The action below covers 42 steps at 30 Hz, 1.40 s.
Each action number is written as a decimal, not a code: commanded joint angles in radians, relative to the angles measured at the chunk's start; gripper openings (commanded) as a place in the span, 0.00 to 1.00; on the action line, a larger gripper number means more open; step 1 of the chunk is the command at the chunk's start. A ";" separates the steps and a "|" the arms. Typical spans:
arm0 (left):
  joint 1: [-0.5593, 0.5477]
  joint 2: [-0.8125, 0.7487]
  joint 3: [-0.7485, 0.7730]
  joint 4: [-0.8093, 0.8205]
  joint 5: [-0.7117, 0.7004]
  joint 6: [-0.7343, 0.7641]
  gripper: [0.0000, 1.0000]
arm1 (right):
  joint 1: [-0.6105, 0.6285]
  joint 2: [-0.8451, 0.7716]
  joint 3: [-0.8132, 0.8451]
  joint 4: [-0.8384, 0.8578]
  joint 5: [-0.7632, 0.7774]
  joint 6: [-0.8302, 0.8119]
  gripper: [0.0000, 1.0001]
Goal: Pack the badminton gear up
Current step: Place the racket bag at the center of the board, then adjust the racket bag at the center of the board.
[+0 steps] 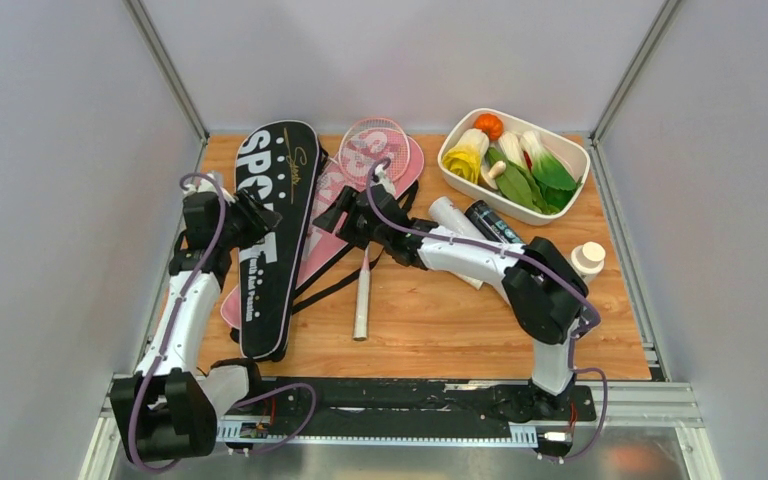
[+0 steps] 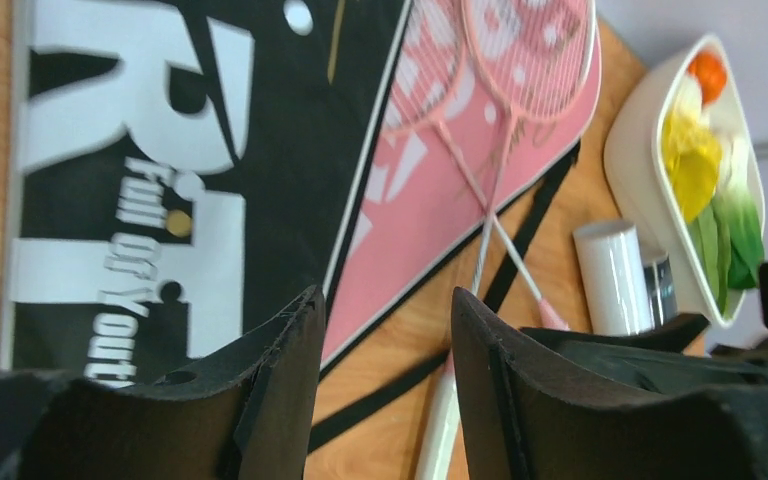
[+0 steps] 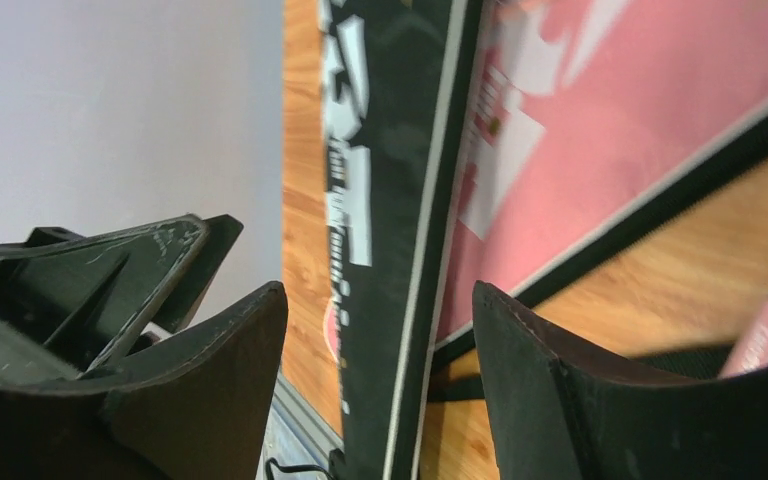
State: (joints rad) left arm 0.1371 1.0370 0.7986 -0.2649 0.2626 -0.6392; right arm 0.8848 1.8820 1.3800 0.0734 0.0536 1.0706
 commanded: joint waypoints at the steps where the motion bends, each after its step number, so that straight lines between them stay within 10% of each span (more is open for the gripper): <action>1: -0.073 0.036 -0.050 0.133 0.065 -0.070 0.56 | 0.009 0.045 -0.031 -0.070 -0.009 0.139 0.70; 16: -0.121 0.174 -0.054 0.105 0.029 -0.147 0.57 | 0.013 0.249 0.047 -0.161 0.038 0.239 0.63; 22: -0.122 0.251 -0.078 0.207 0.172 -0.475 0.54 | 0.011 0.295 0.087 -0.161 0.084 0.252 0.58; 34: -0.133 0.399 -0.135 0.312 0.147 -0.660 0.55 | 0.003 0.284 0.066 -0.160 0.165 0.179 0.03; 42: -0.166 0.496 -0.115 0.300 0.083 -0.633 0.56 | 0.004 0.272 0.042 -0.126 0.179 0.040 0.00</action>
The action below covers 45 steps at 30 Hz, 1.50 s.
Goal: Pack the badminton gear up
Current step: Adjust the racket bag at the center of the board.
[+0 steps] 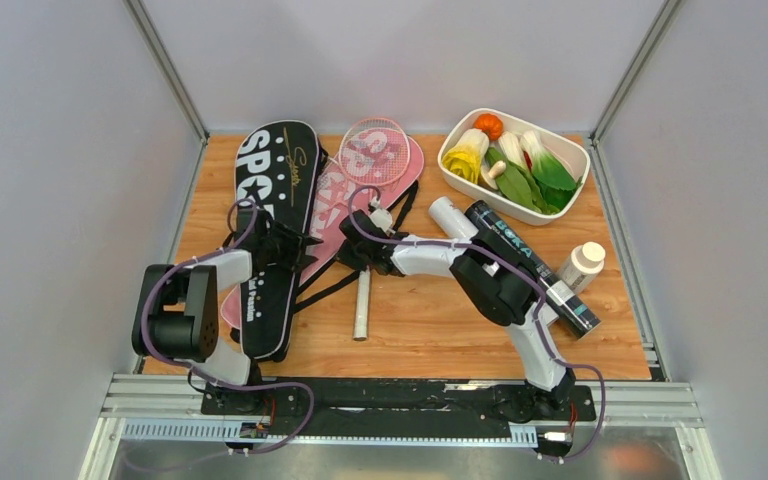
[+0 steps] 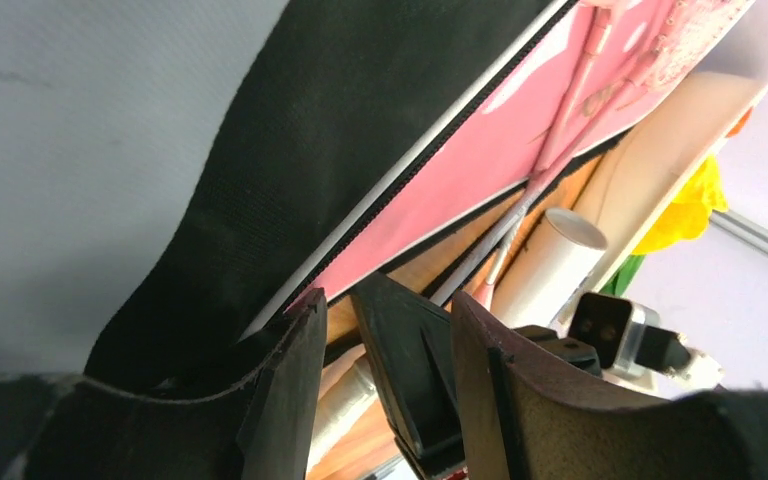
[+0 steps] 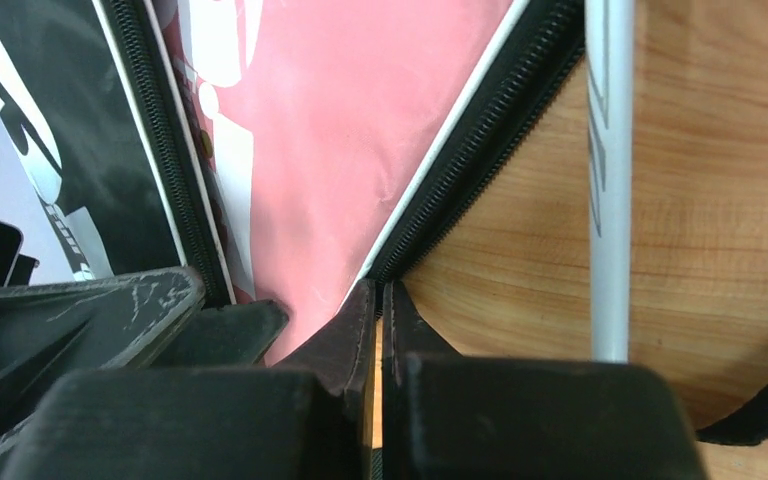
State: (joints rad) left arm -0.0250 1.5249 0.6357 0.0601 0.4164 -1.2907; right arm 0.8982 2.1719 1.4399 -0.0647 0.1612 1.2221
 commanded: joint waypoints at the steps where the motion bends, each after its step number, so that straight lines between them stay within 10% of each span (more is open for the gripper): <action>1: -0.004 0.003 0.062 -0.065 -0.107 0.042 0.56 | -0.009 -0.028 -0.026 0.014 0.082 -0.134 0.00; 8: -0.004 -0.070 0.204 -0.392 -0.633 0.270 0.56 | -0.020 -0.147 -0.142 0.013 0.202 -0.224 0.00; 15: -0.003 0.016 0.304 -0.583 -0.870 0.369 0.55 | -0.028 -0.219 -0.203 0.015 0.217 -0.275 0.00; 27: -0.140 -0.176 0.298 -0.416 -0.379 0.331 0.48 | -0.017 -0.213 -0.216 0.056 0.147 -0.311 0.00; 45: -0.252 0.146 0.383 -0.521 -0.513 0.295 0.43 | -0.011 -0.254 -0.258 0.091 0.174 -0.328 0.00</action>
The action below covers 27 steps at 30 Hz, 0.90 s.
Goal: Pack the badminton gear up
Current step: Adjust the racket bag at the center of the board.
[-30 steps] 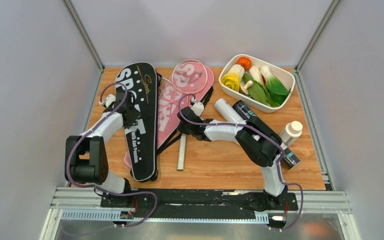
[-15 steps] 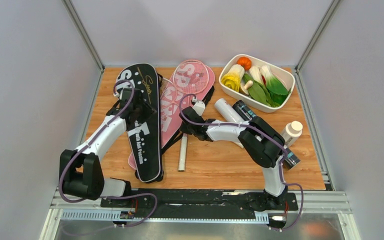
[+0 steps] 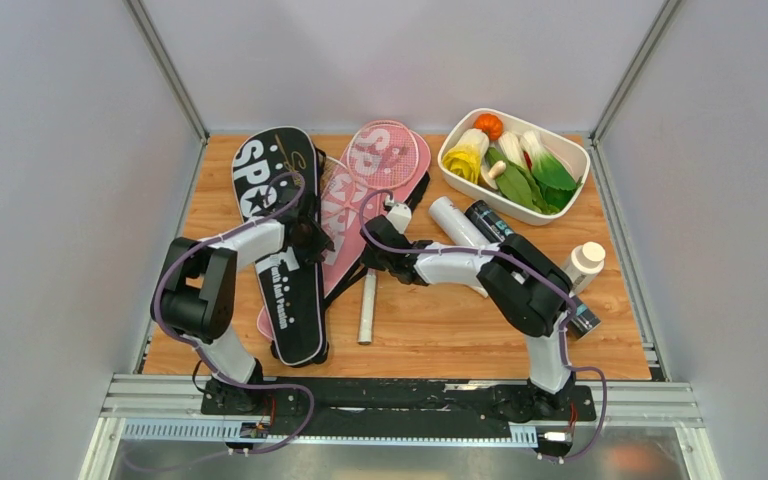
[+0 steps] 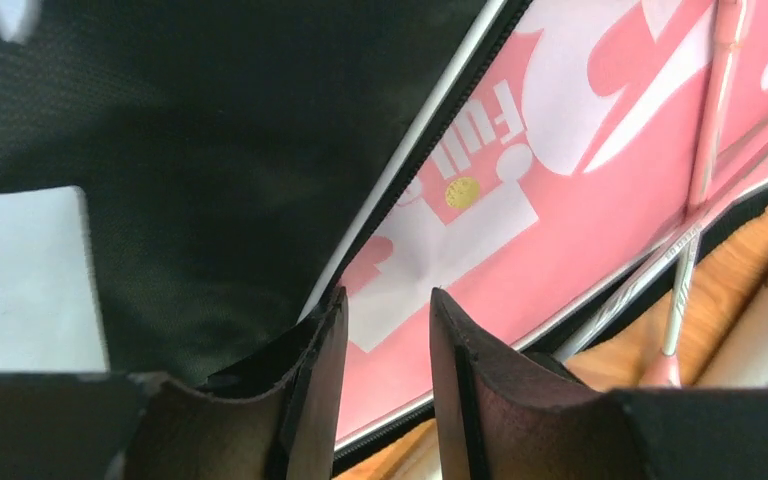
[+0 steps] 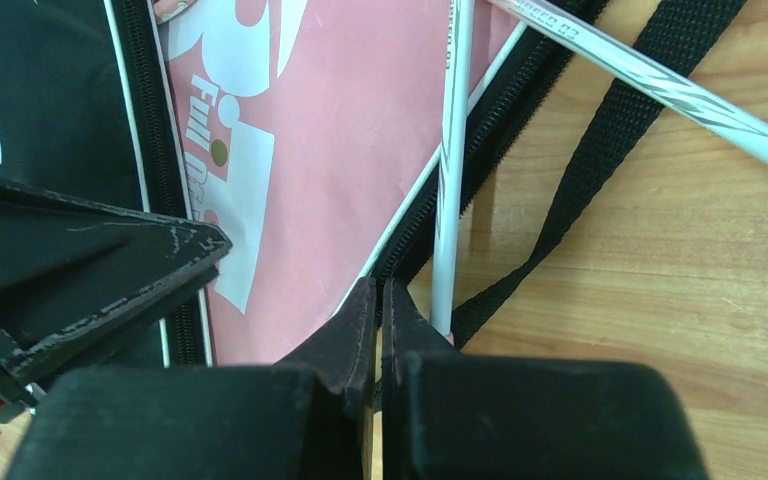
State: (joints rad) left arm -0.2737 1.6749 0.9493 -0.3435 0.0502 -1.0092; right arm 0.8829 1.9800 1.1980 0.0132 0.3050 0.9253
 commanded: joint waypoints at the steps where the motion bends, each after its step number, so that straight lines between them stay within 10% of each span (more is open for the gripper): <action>1: -0.001 0.006 0.099 -0.205 -0.258 0.014 0.43 | 0.004 -0.064 -0.022 0.013 0.035 -0.032 0.00; 7: 0.016 0.029 0.142 -0.420 -0.610 -0.005 0.44 | -0.010 -0.075 -0.051 0.017 0.039 -0.031 0.00; 27: -0.080 -0.135 0.138 -0.432 -0.386 0.137 0.43 | -0.012 -0.097 -0.078 0.035 0.031 -0.038 0.00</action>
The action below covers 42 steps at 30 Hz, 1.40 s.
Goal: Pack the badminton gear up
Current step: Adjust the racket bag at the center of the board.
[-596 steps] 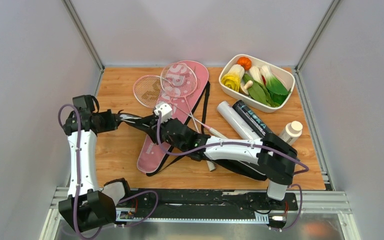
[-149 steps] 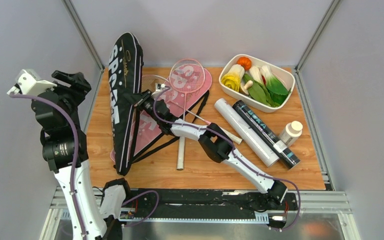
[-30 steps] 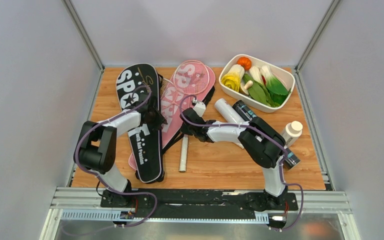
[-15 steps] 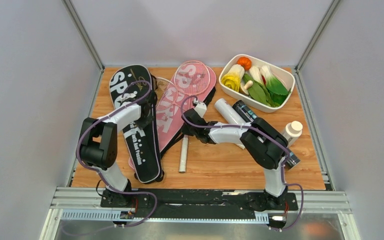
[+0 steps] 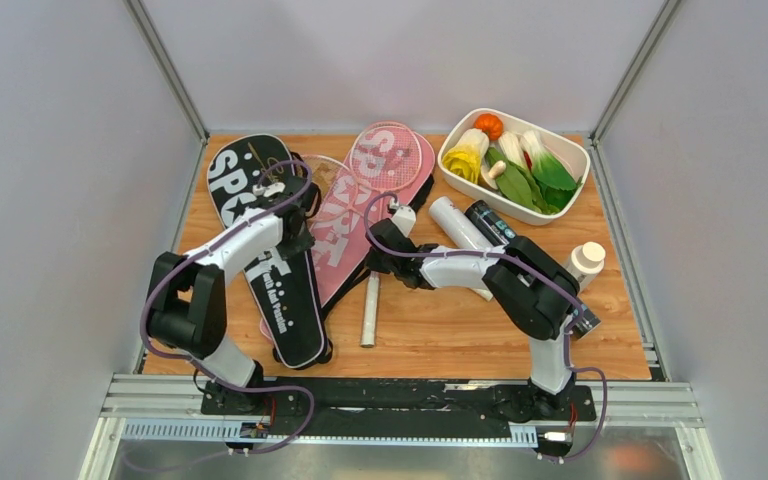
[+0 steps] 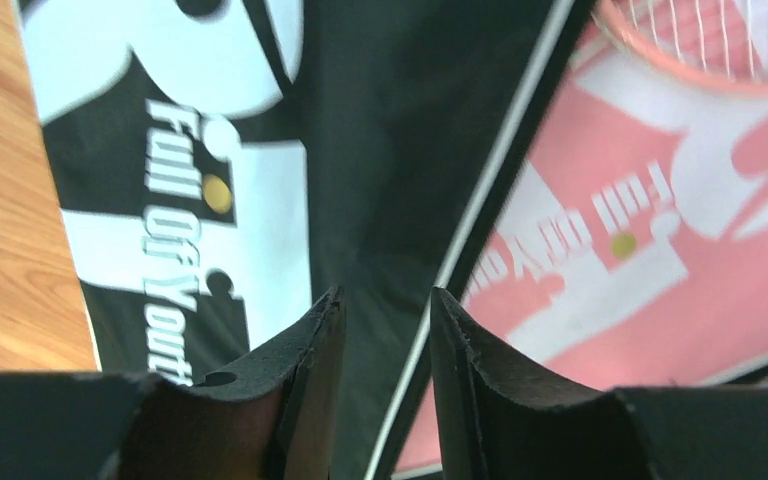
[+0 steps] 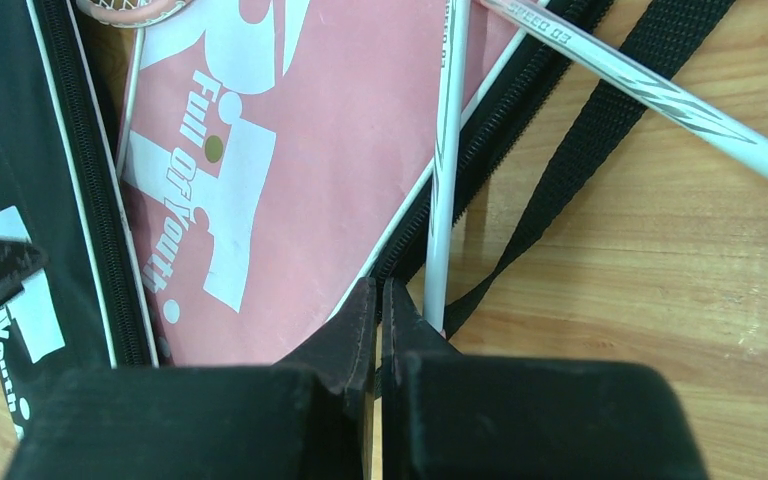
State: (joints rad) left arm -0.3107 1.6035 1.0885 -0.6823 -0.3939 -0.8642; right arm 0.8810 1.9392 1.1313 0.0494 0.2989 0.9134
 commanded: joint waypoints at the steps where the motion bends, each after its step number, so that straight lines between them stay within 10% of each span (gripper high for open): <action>1: -0.058 -0.078 -0.032 -0.099 0.106 -0.017 0.43 | -0.010 -0.057 -0.011 0.001 0.037 -0.027 0.00; 13: -0.250 -0.348 -0.280 0.010 0.268 -0.119 0.54 | -0.010 -0.054 -0.006 0.024 0.008 -0.031 0.00; 22: -0.273 -0.287 -0.389 0.318 0.429 -0.182 0.42 | -0.011 -0.056 -0.004 0.034 -0.004 -0.034 0.00; 31: -0.277 -0.366 -0.381 0.295 0.330 -0.151 0.17 | -0.010 -0.057 -0.005 0.044 -0.016 -0.044 0.00; 42: -0.280 -0.225 -0.322 0.352 0.235 -0.192 0.16 | -0.011 -0.060 -0.014 0.055 -0.027 -0.041 0.00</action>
State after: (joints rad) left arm -0.5831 1.2846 0.7406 -0.3527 -0.1146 -1.0321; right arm 0.8753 1.9297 1.1259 0.0593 0.2756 0.8871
